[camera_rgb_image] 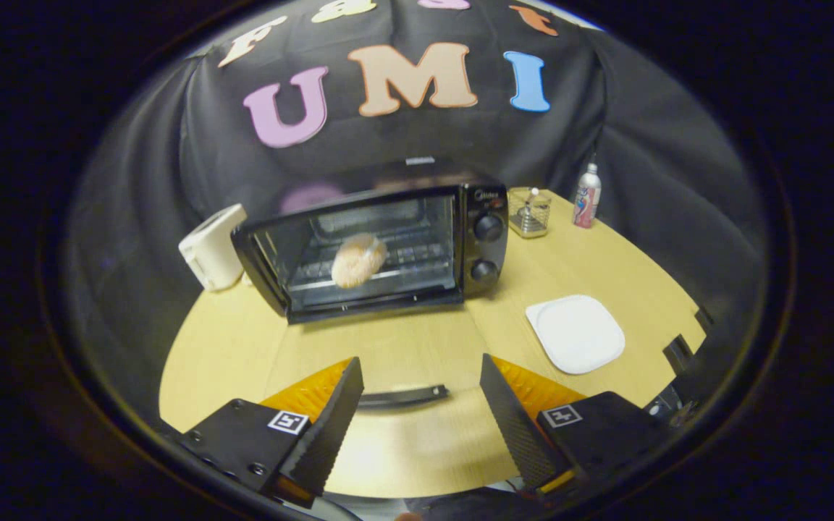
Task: Open the toaster oven, put the food inside, and close the toaster oven door.
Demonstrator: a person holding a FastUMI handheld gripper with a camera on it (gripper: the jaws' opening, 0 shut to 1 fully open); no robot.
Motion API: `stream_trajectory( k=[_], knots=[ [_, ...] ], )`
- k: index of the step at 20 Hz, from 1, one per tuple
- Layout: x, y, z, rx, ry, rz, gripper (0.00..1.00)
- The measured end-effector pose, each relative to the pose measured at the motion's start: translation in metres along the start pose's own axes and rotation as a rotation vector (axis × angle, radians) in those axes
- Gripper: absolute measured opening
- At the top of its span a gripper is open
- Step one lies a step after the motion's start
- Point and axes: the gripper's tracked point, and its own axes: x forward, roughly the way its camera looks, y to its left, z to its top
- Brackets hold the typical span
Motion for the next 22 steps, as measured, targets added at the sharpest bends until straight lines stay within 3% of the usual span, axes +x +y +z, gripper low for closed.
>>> stream_trajectory(
  k=[9, 17, 22],
  knots=[
    [0.024, 0.017, -0.070, -0.120, 0.176, -0.008, 1.00],
    [0.050, 0.033, -0.076, -0.132, 0.203, 0.009, 1.00],
    [0.034, 0.035, -0.054, -0.111, 0.151, 0.020, 1.00]
  ],
)
